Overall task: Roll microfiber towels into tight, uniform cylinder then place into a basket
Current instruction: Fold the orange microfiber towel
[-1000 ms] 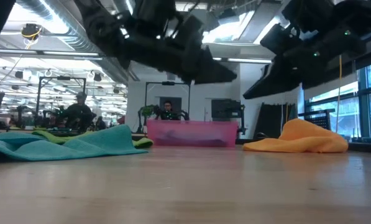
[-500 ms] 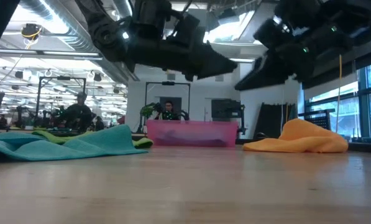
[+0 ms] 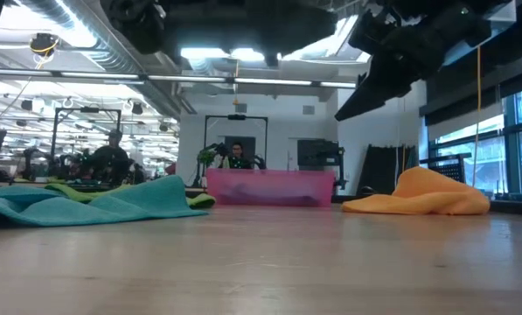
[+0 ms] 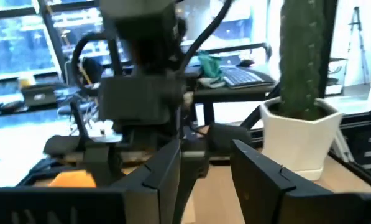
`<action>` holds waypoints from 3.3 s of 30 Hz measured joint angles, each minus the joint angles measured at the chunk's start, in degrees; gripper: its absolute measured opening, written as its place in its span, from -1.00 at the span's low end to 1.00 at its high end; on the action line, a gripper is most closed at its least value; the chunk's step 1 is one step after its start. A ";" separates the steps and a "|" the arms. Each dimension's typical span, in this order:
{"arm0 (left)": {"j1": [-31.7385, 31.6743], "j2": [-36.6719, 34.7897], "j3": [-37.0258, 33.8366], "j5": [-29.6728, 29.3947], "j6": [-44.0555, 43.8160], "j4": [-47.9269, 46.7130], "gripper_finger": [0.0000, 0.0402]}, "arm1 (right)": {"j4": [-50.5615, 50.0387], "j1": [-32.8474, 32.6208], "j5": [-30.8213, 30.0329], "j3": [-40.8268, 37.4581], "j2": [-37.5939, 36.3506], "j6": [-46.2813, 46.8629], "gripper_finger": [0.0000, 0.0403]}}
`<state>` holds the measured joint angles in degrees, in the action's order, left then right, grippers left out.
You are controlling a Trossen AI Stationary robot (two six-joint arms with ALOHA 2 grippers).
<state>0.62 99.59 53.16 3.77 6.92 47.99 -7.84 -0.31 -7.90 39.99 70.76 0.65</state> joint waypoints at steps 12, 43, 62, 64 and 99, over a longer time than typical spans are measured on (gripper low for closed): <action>0.25 -0.74 0.88 -3.65 6.78 0.89 -0.35 | -9.93 -5.12 -0.02 0.00 2.56 4.37 0.08; 3.53 -0.66 1.16 -3.65 5.64 -3.39 -0.35 | 3.28 6.26 -3.96 0.31 26.56 5.11 0.08; 3.41 -0.66 1.16 -3.67 5.73 -3.93 -0.35 | 0.63 6.26 -2.38 -0.28 22.34 1.67 -0.95; 3.41 -0.66 1.16 -3.69 5.73 -3.96 -0.35 | -1.37 5.72 -2.19 0.18 19.37 1.87 -0.94; 3.98 -1.16 1.16 -22.62 8.29 -13.61 -0.23 | 14.18 -14.81 -31.61 3.13 -15.00 -14.10 -0.98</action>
<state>4.60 98.44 54.33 -18.86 15.20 34.38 6.34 -15.11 -39.51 43.12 55.76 -13.45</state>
